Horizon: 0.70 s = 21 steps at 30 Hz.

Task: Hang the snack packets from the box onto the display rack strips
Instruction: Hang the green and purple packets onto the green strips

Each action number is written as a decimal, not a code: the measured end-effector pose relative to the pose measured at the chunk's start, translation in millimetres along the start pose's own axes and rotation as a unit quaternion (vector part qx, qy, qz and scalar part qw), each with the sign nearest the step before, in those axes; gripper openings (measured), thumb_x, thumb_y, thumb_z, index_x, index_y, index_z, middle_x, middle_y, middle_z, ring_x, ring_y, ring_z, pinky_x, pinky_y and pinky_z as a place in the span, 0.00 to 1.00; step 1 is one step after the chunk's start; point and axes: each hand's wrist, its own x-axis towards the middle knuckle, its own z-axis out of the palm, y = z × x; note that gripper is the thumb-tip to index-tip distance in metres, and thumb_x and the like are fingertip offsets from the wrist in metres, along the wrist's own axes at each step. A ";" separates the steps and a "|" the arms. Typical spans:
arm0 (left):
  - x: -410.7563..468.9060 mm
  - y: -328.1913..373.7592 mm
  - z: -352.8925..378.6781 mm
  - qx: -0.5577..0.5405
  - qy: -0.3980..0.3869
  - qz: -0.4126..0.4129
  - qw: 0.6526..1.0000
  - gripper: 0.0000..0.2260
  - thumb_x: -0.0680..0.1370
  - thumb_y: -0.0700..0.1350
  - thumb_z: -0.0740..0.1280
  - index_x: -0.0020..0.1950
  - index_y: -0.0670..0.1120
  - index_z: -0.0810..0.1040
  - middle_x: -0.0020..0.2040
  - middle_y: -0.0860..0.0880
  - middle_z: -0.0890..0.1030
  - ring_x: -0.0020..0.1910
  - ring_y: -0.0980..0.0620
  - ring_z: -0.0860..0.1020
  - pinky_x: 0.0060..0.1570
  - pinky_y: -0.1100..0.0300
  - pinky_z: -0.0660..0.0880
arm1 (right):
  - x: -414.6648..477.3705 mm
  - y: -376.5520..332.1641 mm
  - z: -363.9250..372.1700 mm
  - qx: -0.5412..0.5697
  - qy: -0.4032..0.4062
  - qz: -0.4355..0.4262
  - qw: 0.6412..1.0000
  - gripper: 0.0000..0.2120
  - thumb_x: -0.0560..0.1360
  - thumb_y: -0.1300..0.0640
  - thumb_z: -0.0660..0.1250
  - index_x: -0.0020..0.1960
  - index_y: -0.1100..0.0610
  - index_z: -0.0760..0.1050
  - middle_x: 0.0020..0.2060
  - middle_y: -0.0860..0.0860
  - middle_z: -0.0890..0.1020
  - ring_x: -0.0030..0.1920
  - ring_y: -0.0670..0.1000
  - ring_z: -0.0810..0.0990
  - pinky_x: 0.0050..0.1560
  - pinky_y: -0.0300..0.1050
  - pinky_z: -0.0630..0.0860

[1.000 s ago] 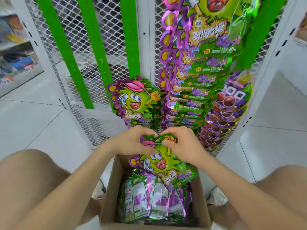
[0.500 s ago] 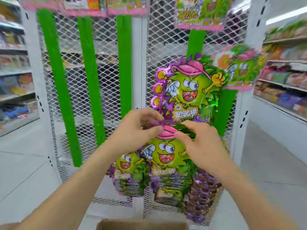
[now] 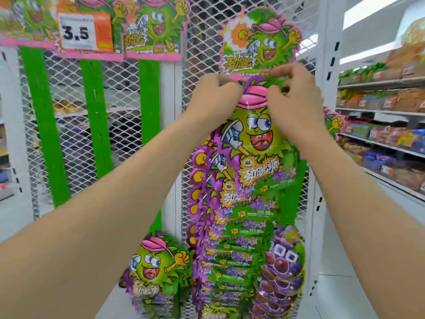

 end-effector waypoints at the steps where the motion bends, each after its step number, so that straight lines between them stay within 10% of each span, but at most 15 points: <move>1: 0.7 2.3 1.8 -0.024 0.000 -0.015 1.000 0.02 0.74 0.41 0.66 0.43 0.48 0.76 0.35 0.48 0.68 0.34 0.51 0.65 0.37 0.56 0.60 | 2.6 0.8 1.5 0.000 0.006 -0.009 1.000 0.16 0.75 0.53 0.61 0.62 0.46 0.75 0.42 0.41 0.78 0.54 0.55 0.80 0.66 0.61 0.71; 4: 1.7 11.2 7.3 -0.080 -0.004 -0.105 0.991 0.06 0.75 0.46 0.70 0.48 0.47 0.76 0.41 0.50 0.70 0.39 0.51 0.69 0.42 0.56 0.64 | 7.1 6.2 6.2 0.025 0.027 -0.037 0.999 0.14 0.78 0.55 0.61 0.62 0.47 0.73 0.44 0.41 0.77 0.54 0.56 0.79 0.68 0.61 0.69; 8: 20.5 9.8 17.5 -0.180 -0.085 -0.185 0.962 0.34 0.57 0.61 0.77 0.61 0.51 0.84 0.60 0.47 0.85 0.61 0.42 0.83 0.63 0.43 0.78 | 8.0 10.3 6.7 0.018 0.045 -0.051 0.998 0.14 0.80 0.57 0.60 0.64 0.46 0.75 0.44 0.38 0.73 0.58 0.52 0.74 0.65 0.53 0.64; 15: 23.6 5.8 18.3 -0.185 -0.107 -0.176 0.961 0.12 0.79 0.54 0.72 0.56 0.47 0.86 0.51 0.43 0.89 0.50 0.43 0.88 0.55 0.45 0.85 | 1.6 10.2 8.2 0.005 0.067 -0.062 0.996 0.07 0.79 0.50 0.63 0.56 0.44 0.75 0.45 0.36 0.78 0.56 0.51 0.76 0.60 0.53 0.65; 21: 6.8 -7.2 13.5 -0.037 -0.010 -0.045 0.998 0.08 0.77 0.49 0.76 0.55 0.49 0.86 0.51 0.50 0.87 0.51 0.50 0.85 0.58 0.52 0.82 | -14.7 20.5 17.3 -0.016 0.055 -0.070 0.996 0.10 0.78 0.48 0.65 0.58 0.46 0.76 0.49 0.38 0.81 0.56 0.53 0.78 0.61 0.57 0.70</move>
